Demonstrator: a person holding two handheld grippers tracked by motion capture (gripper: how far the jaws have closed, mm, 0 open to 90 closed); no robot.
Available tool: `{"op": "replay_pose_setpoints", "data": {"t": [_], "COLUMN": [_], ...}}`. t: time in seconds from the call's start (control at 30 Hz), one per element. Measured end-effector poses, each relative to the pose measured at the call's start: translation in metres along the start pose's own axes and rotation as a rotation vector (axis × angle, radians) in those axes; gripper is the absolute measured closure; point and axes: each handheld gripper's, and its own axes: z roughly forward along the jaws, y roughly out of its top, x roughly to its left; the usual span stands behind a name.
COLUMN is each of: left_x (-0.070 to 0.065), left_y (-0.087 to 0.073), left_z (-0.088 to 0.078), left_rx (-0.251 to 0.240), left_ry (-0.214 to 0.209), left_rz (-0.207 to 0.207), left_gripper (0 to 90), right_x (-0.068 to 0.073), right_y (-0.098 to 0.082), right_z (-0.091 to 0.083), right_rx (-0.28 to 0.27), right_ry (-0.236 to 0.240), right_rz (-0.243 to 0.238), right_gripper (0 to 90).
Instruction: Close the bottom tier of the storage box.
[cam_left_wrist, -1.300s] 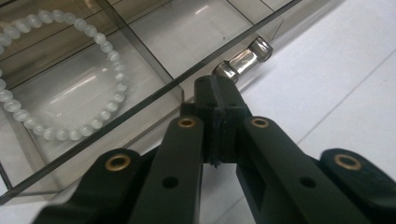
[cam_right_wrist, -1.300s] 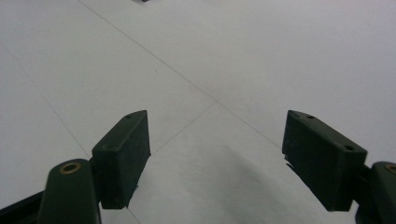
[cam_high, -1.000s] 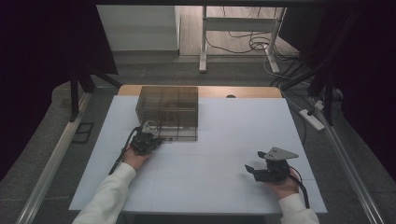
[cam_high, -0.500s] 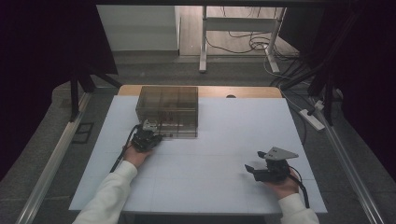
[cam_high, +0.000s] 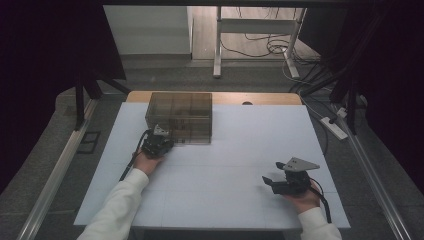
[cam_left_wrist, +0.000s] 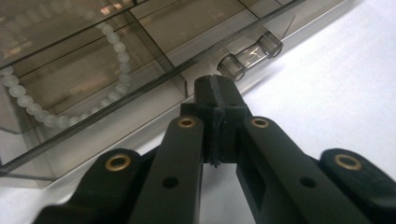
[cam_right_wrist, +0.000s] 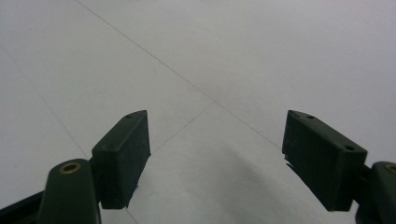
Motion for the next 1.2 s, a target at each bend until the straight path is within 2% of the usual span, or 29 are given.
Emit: {"op": "replay_pose_setpoints", "data": {"t": [0.43, 0.87, 1.2], "left_x": [0.009, 0.02, 0.021], "left_y": [0.009, 0.015, 0.017], "left_z": [0.008, 0.012, 0.014], "left_rx": [0.001, -0.011, -0.011], "left_ry": [0.008, 0.018, 0.021], "left_rz": [-0.008, -0.037, -0.029], "left_gripper": [88.9, 88.9, 88.9], "right_x": [0.0, 0.0, -0.001], "right_y": [0.0, 0.0, 0.0], "right_z": [0.0, 0.0, -0.001], "right_rx": [0.002, 0.0, -0.001], "right_ry": [0.0, -0.004, -0.004], "right_rz": [0.002, 0.001, 0.003], "right_gripper": [23.2, 23.2, 23.1]}}
